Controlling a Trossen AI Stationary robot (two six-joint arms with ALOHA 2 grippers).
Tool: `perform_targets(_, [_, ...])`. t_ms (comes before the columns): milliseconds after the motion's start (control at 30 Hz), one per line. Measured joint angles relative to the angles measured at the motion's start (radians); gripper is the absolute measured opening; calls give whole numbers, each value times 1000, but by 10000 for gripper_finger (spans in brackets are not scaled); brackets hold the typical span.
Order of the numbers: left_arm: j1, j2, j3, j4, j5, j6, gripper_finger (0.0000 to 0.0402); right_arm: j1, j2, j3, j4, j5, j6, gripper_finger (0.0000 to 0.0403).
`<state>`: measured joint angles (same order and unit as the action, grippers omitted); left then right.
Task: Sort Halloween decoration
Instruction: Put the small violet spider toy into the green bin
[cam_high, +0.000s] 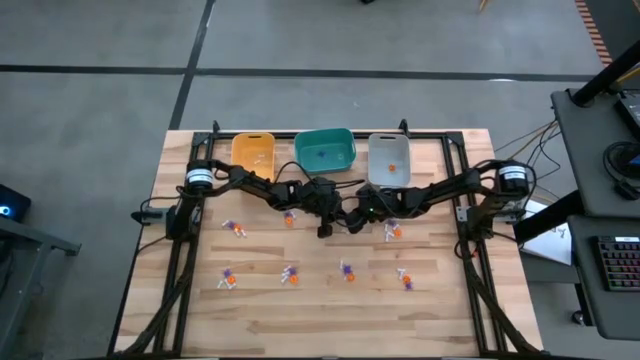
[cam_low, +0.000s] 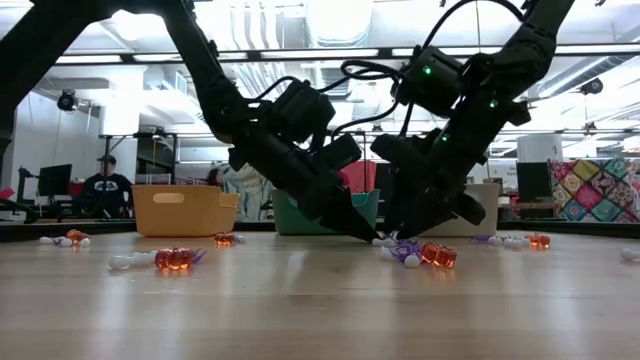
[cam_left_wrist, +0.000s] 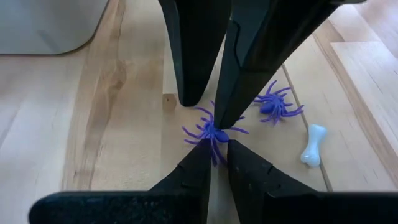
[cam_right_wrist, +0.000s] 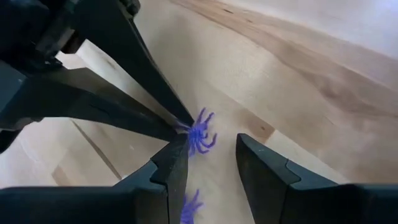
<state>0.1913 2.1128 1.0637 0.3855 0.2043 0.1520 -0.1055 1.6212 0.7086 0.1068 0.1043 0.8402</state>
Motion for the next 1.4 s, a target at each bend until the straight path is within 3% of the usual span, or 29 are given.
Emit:
perform_targets(367, [0, 1, 0, -2, -1, -4, 38, 0, 17, 0, 63, -7, -13, 122])
perform_targets(633, [0, 2, 0, -2, -2, -5, 38, 0, 17, 0, 63, -7, -11, 20])
perform_targets(900, [0, -14, -1, -23, -5, -12, 38, 0, 11, 0, 63, -7, -22, 9])
perform_targets(1100, [2, -104, -6, -173, -20, 41, 38, 0, -44, 0, 63, -7, -62, 9])
perform_targets(1400, [8, -368, -4, -415, -46, 155, 38, -4, -159, 43, 28, 12, -219, 9])
